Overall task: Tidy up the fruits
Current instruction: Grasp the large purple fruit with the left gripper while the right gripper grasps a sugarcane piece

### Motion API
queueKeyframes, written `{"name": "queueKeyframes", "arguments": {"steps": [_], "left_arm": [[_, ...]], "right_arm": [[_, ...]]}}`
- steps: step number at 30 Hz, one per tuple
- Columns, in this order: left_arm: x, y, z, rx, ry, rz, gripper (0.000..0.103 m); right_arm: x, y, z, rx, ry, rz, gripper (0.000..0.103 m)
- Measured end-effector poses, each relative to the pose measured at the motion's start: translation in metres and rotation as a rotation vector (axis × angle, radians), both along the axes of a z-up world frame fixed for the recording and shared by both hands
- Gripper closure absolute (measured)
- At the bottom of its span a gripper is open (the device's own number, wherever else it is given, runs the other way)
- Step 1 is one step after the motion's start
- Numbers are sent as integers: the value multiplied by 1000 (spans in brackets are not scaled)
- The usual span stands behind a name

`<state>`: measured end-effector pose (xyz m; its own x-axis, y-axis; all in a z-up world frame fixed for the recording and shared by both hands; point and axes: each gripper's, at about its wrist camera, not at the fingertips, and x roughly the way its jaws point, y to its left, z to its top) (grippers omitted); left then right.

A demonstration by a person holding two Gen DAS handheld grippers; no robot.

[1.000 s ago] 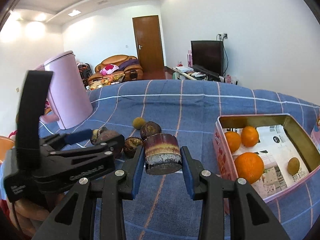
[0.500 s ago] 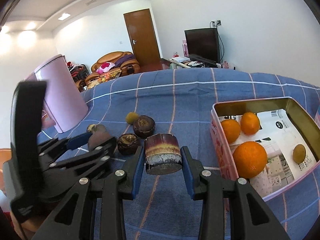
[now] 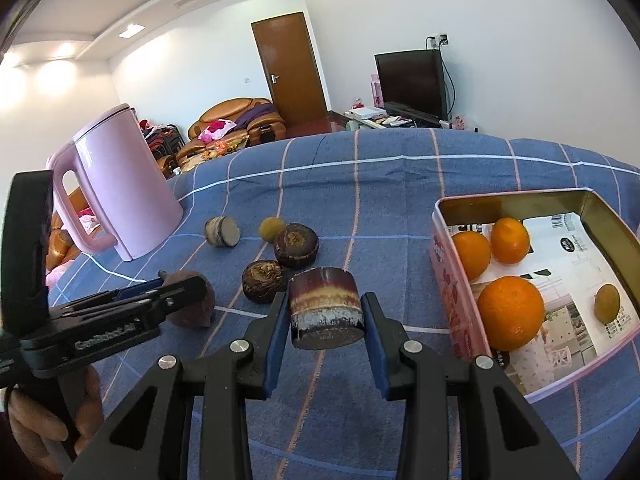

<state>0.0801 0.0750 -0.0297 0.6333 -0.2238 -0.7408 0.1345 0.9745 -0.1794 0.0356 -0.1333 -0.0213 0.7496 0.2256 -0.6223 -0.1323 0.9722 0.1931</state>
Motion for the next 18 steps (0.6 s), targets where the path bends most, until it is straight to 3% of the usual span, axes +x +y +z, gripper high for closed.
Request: {"name": "queueKeyframes", "arguments": {"steps": [4, 5, 7, 12, 14, 18], "left_arm": [[10, -10, -10, 50, 21, 4, 36], [12, -11, -14, 81, 25, 24, 37], [11, -9, -12, 83, 5, 32, 54], [6, 2, -10, 51, -7, 80, 55], [2, 8, -6, 34, -42, 119, 55], [-16, 8, 11, 50, -188, 203, 55]], "right_arm": [[-1, -1, 1, 2, -6, -2, 64], [-1, -1, 2, 0, -7, -3, 64], [-2, -1, 2, -2, -9, -5, 64], [-4, -2, 5, -16, -34, -10, 64], [-7, 1, 8, -51, -61, -12, 64], [-17, 10, 19, -170, -176, -40, 64]]}}
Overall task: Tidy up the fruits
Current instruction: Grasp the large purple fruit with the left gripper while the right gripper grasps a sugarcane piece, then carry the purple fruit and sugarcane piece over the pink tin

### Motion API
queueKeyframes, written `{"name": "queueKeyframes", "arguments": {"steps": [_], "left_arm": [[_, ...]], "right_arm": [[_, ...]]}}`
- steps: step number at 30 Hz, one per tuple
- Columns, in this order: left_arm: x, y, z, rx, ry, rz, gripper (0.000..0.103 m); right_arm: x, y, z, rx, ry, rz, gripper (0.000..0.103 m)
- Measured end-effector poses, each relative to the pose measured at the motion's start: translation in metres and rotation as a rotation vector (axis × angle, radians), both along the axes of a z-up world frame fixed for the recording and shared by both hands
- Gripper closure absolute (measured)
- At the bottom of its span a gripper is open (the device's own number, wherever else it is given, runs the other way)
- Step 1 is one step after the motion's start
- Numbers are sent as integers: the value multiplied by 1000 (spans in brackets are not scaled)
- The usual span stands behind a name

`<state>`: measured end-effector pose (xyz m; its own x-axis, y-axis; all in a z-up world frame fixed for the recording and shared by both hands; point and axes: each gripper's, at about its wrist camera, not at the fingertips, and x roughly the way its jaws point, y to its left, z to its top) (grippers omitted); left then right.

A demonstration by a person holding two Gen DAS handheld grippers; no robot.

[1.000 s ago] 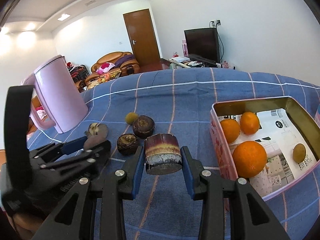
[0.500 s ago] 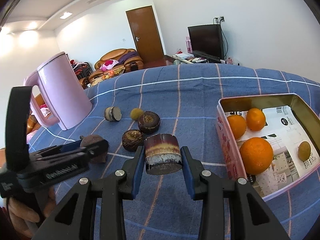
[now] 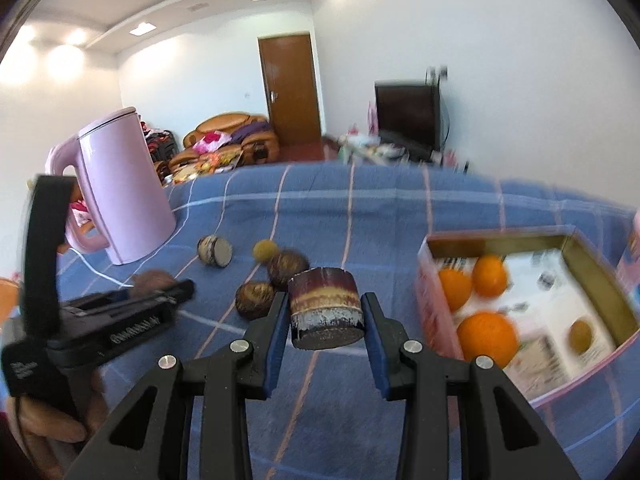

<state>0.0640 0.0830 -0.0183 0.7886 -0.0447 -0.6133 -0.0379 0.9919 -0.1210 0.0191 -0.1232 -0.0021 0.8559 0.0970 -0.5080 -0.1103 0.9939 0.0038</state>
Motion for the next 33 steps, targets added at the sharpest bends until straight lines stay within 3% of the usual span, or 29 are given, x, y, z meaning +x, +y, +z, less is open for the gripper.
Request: {"name": "queueKeyframes", "arguments": {"steps": [3, 6, 18, 33], "left_arm": [[-10, -10, 10, 57, -81, 18, 55], [-15, -16, 13, 78, -106, 30, 55], [-35, -21, 14, 80, -131, 80, 55], [-53, -50, 17, 127, -161, 37, 55]], "right_arm": [[-9, 8, 7, -108, -96, -29, 64], [-10, 13, 8, -142, -111, -25, 64], [-15, 10, 9, -114, -121, -35, 64], [-27, -13, 9, -72, -99, -50, 64]]}}
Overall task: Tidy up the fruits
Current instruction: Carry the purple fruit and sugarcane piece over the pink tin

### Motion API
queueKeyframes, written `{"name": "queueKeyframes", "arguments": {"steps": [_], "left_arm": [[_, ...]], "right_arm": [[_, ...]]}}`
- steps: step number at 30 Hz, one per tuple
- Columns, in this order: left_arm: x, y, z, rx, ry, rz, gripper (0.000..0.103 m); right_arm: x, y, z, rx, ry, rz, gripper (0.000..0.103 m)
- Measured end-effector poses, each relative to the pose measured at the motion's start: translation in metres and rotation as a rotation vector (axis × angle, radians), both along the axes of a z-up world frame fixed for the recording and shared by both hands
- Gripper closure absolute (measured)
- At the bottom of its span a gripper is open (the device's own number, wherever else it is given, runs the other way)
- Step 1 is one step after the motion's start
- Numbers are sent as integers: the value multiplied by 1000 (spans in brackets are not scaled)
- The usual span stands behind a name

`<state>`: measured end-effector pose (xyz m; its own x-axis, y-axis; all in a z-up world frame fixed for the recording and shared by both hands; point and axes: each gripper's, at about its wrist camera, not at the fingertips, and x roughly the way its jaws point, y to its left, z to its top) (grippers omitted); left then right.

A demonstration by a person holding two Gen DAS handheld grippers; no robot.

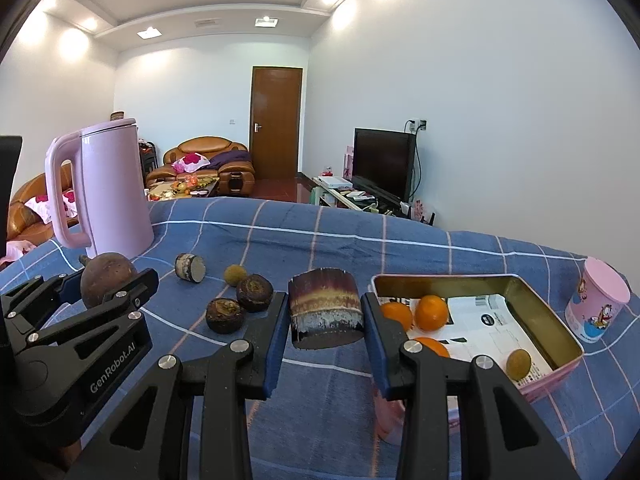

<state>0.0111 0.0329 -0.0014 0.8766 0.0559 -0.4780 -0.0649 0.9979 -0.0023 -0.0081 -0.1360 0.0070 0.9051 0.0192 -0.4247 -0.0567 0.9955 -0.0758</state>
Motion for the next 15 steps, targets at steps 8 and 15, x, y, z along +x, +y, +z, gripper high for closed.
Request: {"name": "queueKeyframes", "arguments": {"steps": [8, 15], "left_arm": [[3, -9, -2, -11, 18, -3, 55], [1, -32, 0, 4, 8, -40, 55]], "right_arm": [[-6, -12, 2, -17, -11, -9, 64], [-7, -32, 2, -16, -12, -38, 64]]}}
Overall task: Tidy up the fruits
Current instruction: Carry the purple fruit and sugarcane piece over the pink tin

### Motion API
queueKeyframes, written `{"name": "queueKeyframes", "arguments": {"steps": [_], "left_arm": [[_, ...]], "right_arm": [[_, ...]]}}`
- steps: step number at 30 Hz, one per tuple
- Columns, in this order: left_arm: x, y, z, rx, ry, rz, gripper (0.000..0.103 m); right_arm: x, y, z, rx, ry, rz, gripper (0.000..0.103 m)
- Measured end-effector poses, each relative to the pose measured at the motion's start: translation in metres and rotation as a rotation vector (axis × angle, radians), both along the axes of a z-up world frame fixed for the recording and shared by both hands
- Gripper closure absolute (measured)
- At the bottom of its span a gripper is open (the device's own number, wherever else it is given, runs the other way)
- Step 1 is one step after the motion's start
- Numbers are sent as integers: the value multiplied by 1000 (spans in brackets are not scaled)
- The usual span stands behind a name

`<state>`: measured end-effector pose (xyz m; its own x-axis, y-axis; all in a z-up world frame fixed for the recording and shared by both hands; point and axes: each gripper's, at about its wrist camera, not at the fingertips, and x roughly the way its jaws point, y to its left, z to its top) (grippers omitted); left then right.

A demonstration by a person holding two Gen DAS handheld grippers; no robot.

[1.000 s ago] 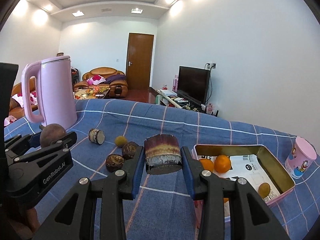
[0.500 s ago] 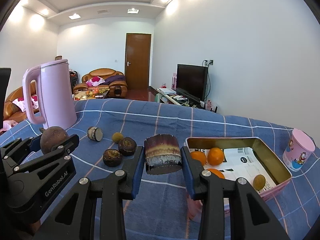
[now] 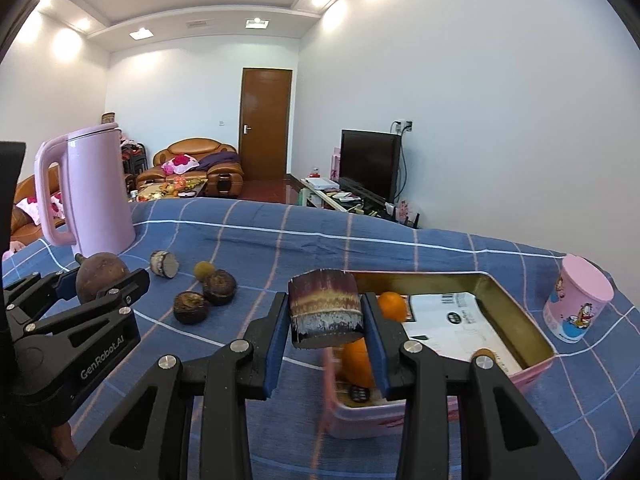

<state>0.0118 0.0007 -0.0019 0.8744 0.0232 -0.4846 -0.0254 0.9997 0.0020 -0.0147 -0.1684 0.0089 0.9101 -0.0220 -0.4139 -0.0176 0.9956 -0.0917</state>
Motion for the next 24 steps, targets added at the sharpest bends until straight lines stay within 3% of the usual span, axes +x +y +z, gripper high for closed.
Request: {"name": "queueKeyframes", "arguments": {"steps": [11, 19, 24], "left_arm": [[-5, -30, 1, 6, -6, -50, 55], [-3, -31, 0, -19, 10, -57, 55], [1, -33, -2, -50, 29, -79, 55]], "right_arm": [[-9, -16, 3, -37, -28, -3, 64], [-7, -45, 3, 26, -11, -26, 65], [-12, -81, 9, 117, -31, -80, 65]]}}
